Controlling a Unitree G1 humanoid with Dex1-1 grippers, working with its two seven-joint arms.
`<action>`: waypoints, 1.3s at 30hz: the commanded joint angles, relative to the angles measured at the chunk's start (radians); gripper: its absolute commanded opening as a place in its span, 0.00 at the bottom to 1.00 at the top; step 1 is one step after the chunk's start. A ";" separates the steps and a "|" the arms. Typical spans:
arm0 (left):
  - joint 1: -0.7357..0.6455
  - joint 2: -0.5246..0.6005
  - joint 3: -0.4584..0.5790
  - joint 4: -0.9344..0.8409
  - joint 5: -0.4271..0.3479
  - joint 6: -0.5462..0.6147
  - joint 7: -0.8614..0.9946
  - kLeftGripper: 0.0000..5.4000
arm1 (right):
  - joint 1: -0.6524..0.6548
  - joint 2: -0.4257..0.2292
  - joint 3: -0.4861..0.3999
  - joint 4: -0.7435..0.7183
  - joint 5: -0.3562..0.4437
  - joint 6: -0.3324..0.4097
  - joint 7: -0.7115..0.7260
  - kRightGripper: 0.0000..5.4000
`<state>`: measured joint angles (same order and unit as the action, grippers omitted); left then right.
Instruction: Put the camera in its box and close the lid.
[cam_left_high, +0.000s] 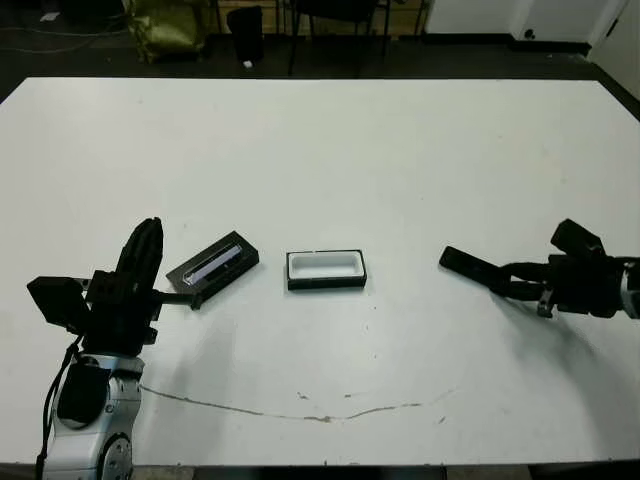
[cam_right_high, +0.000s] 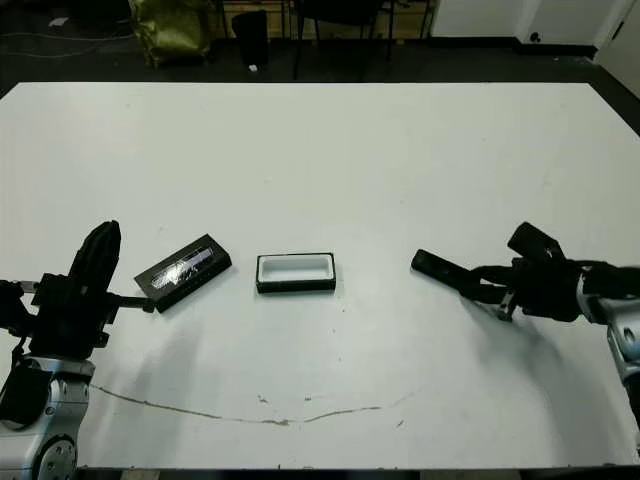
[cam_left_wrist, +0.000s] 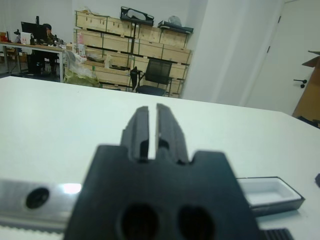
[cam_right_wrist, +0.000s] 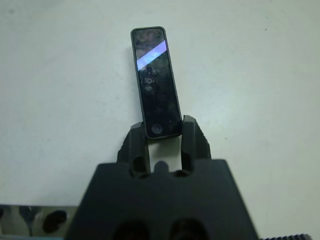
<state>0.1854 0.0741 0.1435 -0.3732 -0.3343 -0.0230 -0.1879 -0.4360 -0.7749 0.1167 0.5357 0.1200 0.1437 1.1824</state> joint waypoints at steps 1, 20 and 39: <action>0.009 0.006 0.002 0.009 0.001 0.015 -0.001 0.00 | 0.010 0.052 0.048 0.117 -0.033 -0.023 0.041 0.03; 0.014 0.007 -0.001 0.010 0.005 0.012 -0.004 0.00 | -0.018 0.066 -0.055 0.127 0.070 -0.120 0.066 0.03; 0.031 0.001 -0.008 0.004 0.007 0.011 -0.002 0.00 | -0.388 0.154 0.057 -0.029 0.074 0.115 0.233 0.03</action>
<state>0.1990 0.0736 0.1365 -0.3749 -0.3332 -0.0233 -0.1941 -0.8023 -0.6293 0.1409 0.5242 0.2206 0.2340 1.4104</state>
